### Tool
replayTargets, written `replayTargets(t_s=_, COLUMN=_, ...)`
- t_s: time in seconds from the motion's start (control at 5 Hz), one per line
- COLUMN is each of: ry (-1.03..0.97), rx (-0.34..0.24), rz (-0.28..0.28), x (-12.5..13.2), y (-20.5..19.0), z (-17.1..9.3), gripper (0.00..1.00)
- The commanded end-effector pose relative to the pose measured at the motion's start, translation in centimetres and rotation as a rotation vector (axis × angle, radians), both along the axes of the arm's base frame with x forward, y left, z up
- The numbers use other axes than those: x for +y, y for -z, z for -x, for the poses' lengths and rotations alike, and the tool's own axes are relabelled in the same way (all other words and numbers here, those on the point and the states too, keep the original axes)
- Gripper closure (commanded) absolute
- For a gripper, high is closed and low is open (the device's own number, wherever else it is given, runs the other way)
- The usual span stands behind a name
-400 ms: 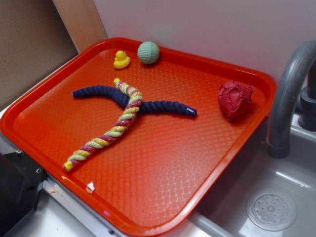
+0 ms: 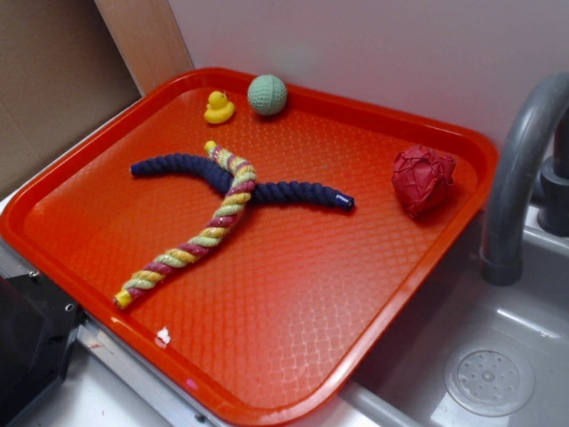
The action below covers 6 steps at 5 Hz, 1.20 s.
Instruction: Grab the green ball.
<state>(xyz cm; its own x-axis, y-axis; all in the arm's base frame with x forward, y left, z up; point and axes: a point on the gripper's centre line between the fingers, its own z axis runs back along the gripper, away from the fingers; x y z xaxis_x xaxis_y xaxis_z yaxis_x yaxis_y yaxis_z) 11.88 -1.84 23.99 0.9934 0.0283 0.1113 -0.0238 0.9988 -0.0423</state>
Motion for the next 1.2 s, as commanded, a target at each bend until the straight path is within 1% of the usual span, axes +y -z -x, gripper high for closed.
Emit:
replayTargets(t_s=0.0, ry=-0.158, rx=-0.124, rz=0.048, x=1.7, y=5.5, z=-10.1, gripper=0.0)
replayTargets(t_s=0.2, ry=-0.136, rx=-0.173, rz=0.033, x=1.7, y=9.0, z=-15.2, gripper=0.0)
replayTargets(t_s=0.4, ry=-0.091, rx=-0.181, rz=0.002, x=2.6, y=12.6, z=-18.4, gripper=0.0)
replayTargets(t_s=0.6, ry=-0.062, rx=-0.206, rz=0.003, x=4.0, y=14.4, z=-20.8, gripper=0.0)
replayTargets(t_s=0.8, ry=0.009, rx=-0.269, rz=0.017, x=4.2, y=15.8, z=-22.9, gripper=0.0)
replayTargets(t_s=1.0, ry=0.03, rx=-0.294, rz=0.015, x=5.0, y=16.5, z=-24.1, gripper=0.0)
